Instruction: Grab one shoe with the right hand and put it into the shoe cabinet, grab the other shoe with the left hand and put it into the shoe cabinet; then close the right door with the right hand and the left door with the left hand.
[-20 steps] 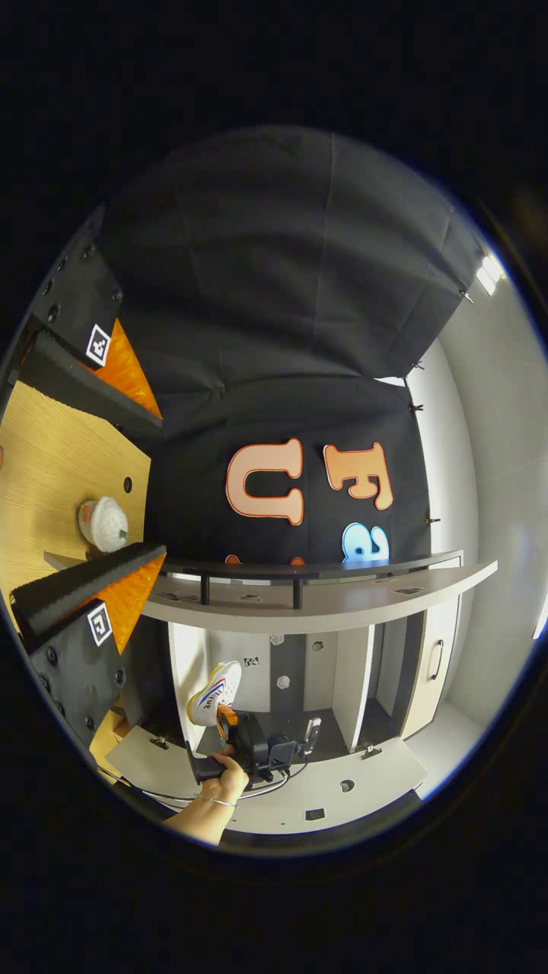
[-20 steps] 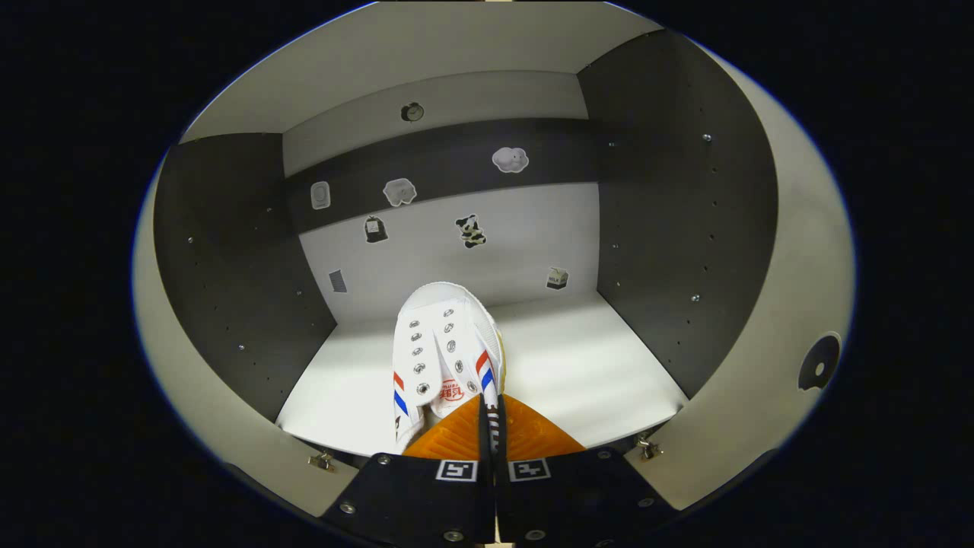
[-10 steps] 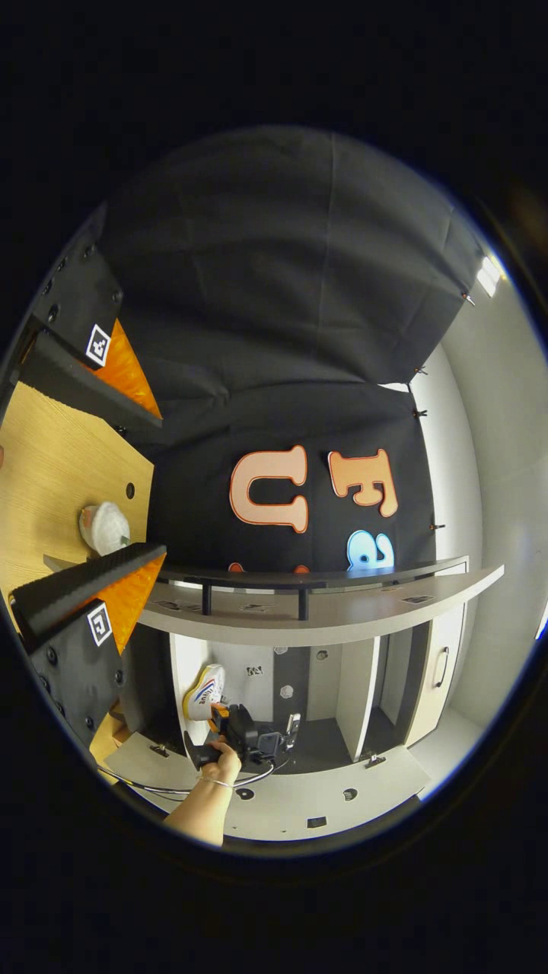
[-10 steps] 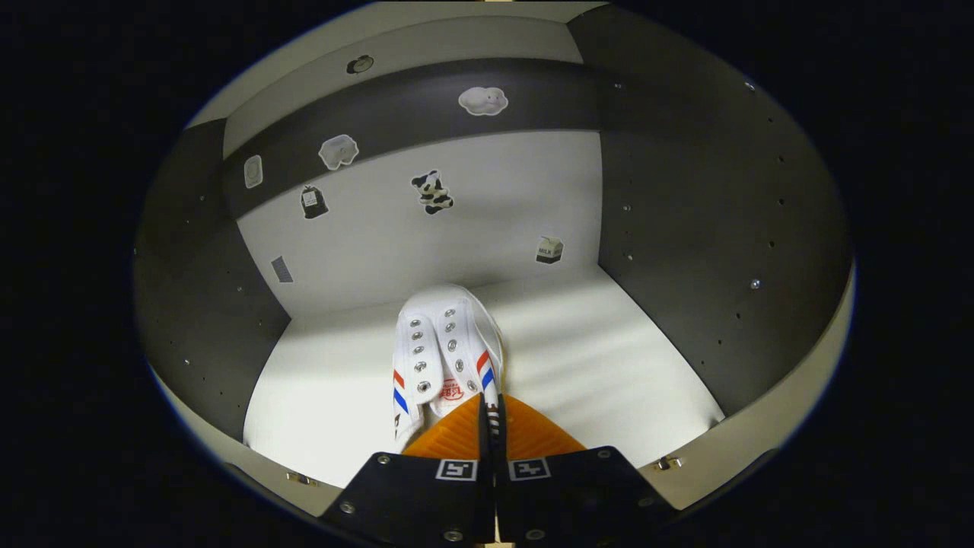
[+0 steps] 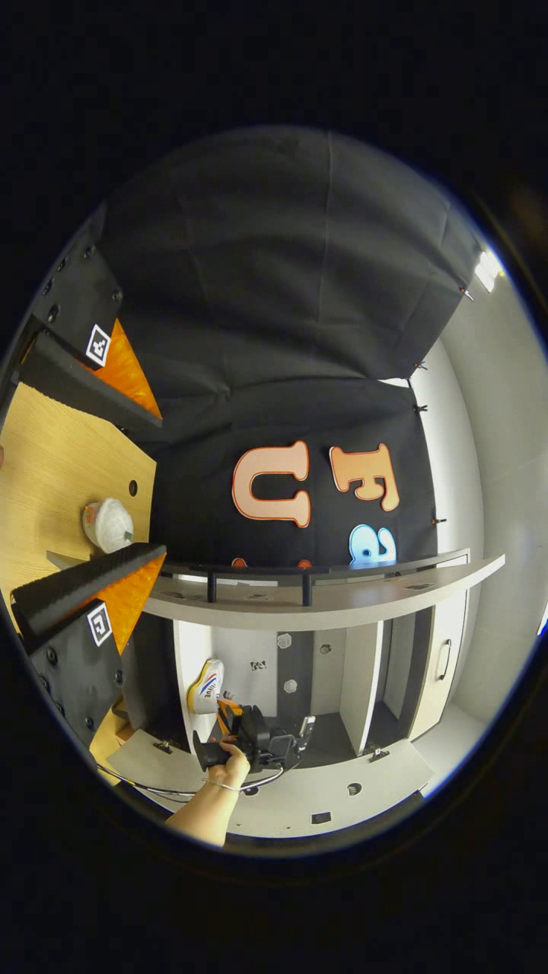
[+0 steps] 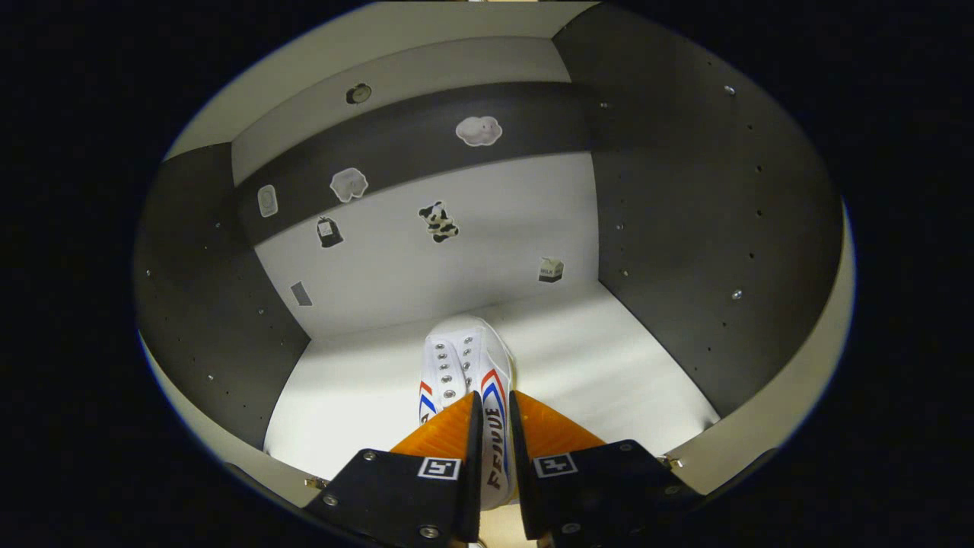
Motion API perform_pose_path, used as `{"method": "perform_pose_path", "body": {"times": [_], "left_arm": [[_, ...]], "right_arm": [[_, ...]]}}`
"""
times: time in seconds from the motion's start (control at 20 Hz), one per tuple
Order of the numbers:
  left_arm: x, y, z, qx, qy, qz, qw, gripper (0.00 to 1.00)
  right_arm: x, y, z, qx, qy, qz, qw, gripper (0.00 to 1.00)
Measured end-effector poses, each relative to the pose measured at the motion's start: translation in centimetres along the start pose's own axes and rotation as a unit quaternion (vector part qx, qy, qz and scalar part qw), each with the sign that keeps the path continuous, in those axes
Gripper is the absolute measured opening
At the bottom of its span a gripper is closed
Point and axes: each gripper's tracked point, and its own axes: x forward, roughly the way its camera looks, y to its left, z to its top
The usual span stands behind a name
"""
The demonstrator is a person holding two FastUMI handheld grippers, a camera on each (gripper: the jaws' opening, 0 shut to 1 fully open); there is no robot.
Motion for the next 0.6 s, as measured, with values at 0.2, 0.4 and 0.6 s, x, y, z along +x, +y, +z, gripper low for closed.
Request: {"method": "perform_pose_path", "body": {"times": [0.2, 0.4, 0.6], "left_arm": [[-0.7, -1.6, -0.7, 0.000, 0.006, -0.016, 1.000, 0.94], [-1.6, -4.0, -1.7, 0.000, 0.014, -0.041, 0.999, 0.97], [-2.5, -6.5, -3.4, -0.006, 0.030, -0.068, 0.997, 0.94]], "right_arm": [[-5.5, -0.5, 0.8, -0.044, -0.061, 0.003, 0.997, 0.39], [-11.8, -1.2, 0.2, -0.068, -0.112, 0.009, 0.991, 0.64], [-17.8, -1.8, -1.3, -0.085, -0.141, 0.021, 0.986, 0.80]]}}
